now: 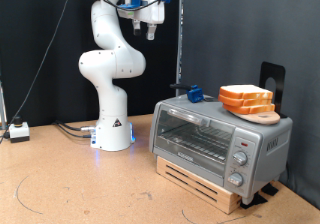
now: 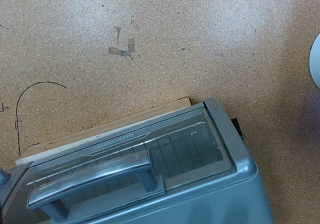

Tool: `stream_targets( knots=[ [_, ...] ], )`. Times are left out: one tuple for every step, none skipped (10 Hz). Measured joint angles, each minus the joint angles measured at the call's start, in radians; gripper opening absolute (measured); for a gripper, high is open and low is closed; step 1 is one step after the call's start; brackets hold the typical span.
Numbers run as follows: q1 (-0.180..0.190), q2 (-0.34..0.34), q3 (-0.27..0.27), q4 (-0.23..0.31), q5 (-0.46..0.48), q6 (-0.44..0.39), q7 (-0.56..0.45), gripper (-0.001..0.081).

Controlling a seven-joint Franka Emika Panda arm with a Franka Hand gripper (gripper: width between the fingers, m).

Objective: Make a piece of toast with the oven

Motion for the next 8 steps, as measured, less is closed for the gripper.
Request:
stream_targets(
  knots=[
    [0.007,-0.001,0.002,0.000,0.000,0.000,-0.049,0.0809],
    [0.034,-0.005,0.003,0.000,0.008,0.000,-0.144,0.0809],
    [0.069,-0.013,0.001,0.000,0.008,-0.011,-0.240,0.0809],
    [0.095,-0.024,-0.006,-0.003,-0.001,-0.015,-0.345,0.0809],
    [0.110,-0.031,-0.023,-0.016,-0.030,0.004,-0.463,0.0809],
    [0.127,-0.032,-0.041,-0.034,-0.046,0.031,-0.558,0.0809],
    [0.121,-0.032,-0.037,-0.034,-0.040,0.030,-0.517,0.0809],
    [0.138,-0.034,-0.047,-0.033,-0.004,0.030,-0.596,0.0809]
  ],
)
